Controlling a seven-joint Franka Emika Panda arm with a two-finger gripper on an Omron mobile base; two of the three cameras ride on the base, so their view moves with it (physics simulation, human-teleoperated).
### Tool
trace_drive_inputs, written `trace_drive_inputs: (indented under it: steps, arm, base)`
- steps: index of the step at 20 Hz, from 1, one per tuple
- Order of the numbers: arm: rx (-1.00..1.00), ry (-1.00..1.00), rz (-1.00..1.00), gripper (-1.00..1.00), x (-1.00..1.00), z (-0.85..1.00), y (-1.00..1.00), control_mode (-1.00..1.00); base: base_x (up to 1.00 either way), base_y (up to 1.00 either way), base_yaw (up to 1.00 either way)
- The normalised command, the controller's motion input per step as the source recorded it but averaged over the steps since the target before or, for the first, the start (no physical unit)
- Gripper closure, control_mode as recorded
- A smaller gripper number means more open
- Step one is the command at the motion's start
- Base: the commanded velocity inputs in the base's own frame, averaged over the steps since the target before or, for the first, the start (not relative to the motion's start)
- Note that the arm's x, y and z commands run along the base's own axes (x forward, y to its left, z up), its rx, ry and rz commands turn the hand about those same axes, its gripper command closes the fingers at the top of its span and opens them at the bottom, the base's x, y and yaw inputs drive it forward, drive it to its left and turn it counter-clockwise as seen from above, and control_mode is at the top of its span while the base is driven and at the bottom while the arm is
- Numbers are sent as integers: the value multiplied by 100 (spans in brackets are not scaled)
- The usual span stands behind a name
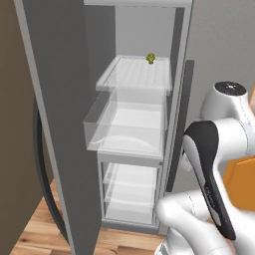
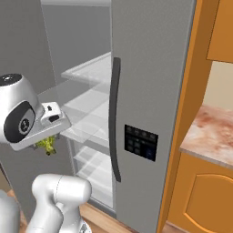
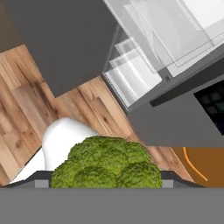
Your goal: Place the broccoli and cucumber inside the fridge drawer. Close the drawer after placing the vegetables.
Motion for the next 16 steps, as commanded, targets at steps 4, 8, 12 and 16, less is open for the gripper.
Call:
trace_drive_inputs:
  steps: [4,8,12,16]
  arm:
    - [-6,0,0,100,28,96,16,-100]
    - [-1,1,4,100,62,48,40,-100]
    - [0,9,7,100,77,-3,60,-100]
    - [0,4,6,100,83,-10,24,-100]
  base:
    - [0,0,0]
    - [0,0,0]
    - [0,0,0]
    - [0,0,0]
